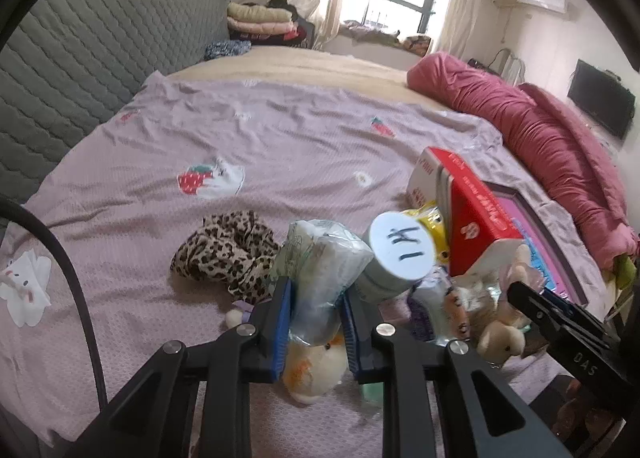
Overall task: Organize soft objects
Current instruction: 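Grasp the white tissue packet with the left tool while the right tool grasps the beige plush bunny, then lift and carry the tissue packet and bunny over the pink book with both tools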
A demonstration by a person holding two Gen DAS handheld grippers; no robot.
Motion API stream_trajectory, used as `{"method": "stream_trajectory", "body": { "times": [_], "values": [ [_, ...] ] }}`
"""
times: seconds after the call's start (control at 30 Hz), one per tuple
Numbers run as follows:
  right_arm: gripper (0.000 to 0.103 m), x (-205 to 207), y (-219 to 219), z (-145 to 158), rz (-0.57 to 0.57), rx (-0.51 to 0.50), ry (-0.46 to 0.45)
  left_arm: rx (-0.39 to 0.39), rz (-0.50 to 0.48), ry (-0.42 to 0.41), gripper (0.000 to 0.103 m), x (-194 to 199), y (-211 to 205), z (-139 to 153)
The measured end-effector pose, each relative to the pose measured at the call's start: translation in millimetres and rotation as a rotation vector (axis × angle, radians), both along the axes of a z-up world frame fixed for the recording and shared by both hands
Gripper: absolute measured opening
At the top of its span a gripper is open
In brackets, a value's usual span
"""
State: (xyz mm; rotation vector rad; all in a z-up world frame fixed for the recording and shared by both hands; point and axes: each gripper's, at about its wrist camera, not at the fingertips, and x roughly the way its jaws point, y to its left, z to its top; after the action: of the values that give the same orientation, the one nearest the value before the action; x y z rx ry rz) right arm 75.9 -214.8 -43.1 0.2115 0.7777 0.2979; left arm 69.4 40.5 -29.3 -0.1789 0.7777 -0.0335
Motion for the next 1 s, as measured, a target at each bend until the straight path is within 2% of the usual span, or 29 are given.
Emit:
{"method": "stream_trajectory", "body": {
  "times": [0.43, 1.0],
  "values": [
    [0.048, -11.8, -14.3, 21.0, -0.016, 0.023, -0.082, 0.011, -0.026, -0.081, 0.024, -22.2, -15.5, 35.9],
    [0.048, -29.6, -57.4, 51.5, -0.143, 0.018, -0.217, 0.066, -0.149, -0.141, 0.023, -36.5, -89.0, 66.3]
  ]
}}
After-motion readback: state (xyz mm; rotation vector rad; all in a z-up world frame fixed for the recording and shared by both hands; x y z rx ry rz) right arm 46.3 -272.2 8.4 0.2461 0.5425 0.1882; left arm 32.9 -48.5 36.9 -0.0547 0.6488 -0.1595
